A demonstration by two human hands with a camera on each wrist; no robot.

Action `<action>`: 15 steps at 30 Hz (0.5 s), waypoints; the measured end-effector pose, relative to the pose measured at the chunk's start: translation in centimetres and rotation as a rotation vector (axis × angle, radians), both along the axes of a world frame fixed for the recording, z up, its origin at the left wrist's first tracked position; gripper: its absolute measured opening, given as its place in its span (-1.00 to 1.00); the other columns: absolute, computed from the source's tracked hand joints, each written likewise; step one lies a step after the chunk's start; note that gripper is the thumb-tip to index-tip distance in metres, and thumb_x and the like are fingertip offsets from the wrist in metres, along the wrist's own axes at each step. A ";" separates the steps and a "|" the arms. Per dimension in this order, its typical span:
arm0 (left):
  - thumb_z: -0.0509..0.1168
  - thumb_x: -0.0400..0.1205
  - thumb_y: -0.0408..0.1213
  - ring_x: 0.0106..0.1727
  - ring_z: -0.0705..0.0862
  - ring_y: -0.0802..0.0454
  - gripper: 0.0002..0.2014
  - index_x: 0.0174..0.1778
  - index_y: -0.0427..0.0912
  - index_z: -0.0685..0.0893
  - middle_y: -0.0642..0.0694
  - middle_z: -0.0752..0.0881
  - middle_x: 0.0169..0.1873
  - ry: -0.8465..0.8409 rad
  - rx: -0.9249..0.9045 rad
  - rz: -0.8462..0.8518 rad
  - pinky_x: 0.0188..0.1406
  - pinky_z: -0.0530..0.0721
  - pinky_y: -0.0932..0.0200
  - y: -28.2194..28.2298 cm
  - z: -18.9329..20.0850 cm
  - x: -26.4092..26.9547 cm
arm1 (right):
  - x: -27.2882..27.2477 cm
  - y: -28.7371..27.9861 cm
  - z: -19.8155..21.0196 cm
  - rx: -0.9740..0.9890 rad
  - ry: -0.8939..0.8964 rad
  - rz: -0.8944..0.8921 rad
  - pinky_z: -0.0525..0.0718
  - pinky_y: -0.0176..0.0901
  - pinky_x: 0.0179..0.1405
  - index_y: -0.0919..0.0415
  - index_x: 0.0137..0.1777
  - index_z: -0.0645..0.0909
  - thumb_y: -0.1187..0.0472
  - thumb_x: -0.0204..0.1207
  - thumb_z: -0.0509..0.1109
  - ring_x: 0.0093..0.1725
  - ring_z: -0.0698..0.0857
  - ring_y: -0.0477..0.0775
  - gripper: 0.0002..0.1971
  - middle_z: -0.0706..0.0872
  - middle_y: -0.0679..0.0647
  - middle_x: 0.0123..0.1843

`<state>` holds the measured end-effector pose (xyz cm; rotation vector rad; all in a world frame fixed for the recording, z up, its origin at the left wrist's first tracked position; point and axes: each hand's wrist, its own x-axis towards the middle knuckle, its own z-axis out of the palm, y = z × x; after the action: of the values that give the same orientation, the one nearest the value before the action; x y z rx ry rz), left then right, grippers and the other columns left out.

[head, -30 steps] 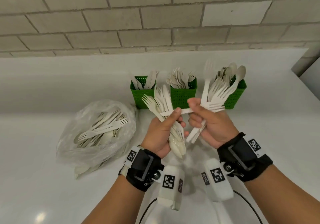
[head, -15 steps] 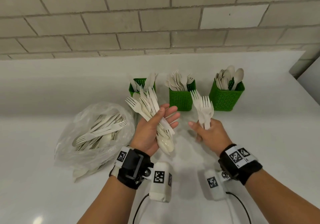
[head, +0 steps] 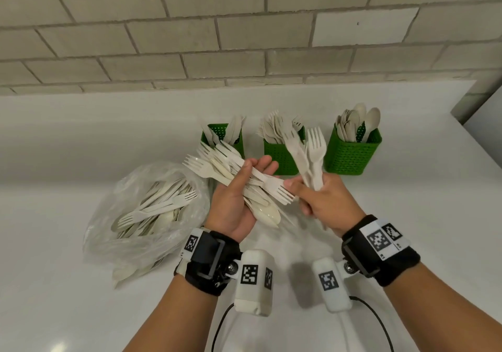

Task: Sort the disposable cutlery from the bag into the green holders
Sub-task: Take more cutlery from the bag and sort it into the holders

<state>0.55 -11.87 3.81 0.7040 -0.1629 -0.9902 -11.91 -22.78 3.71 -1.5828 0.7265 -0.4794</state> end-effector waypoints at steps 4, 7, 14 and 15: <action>0.24 0.69 -0.35 0.12 0.80 -0.07 -0.93 0.04 -0.20 0.60 -0.17 0.80 0.03 0.026 0.027 0.090 -0.06 0.80 -0.01 -0.3 0.0 0.4 | -0.3 0.4 0.8 0.081 -0.089 0.008 0.39 -0.36 -0.64 0.24 -0.23 0.69 0.24 0.57 0.44 -0.63 0.48 -0.03 -0.85 0.73 0.03 -0.42; 0.23 0.70 -0.35 0.09 0.80 -0.04 -0.94 0.05 -0.19 0.58 -0.14 0.81 -0.03 0.022 0.013 0.071 -0.09 0.79 -0.01 -0.5 0.1 0.3 | -0.3 1.2 0.9 0.096 -0.074 0.091 0.40 -0.42 -0.66 0.26 -0.17 0.70 0.29 0.49 0.51 -0.64 0.47 -0.10 -0.94 0.70 -0.04 -0.51; 0.28 0.64 -0.29 0.08 0.81 -0.08 -0.92 -0.01 -0.19 0.62 -0.15 0.81 -0.03 0.076 0.025 0.101 0.06 0.78 -0.18 0.0 0.1 0.8 | -0.5 -0.6 1.1 0.112 -0.103 -0.169 0.31 -0.33 -0.70 0.21 -0.19 0.69 0.27 0.57 0.44 -0.57 0.49 -0.05 -0.89 0.67 0.09 -0.38; 0.26 0.68 -0.31 0.06 0.81 -0.07 -0.94 -0.01 -0.19 0.62 -0.14 0.81 -0.05 0.072 0.032 0.099 0.01 0.79 -0.18 0.0 0.2 0.9 | -0.5 -0.6 1.3 0.144 -0.143 -0.178 0.29 -0.32 -0.72 0.23 -0.16 0.66 0.28 0.58 0.43 -0.57 0.53 -0.04 -0.91 0.69 0.09 -0.34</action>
<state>1.40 -11.89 4.00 0.6986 -0.0491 -0.9237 -12.39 -23.37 5.04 -1.3417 0.7778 -0.6493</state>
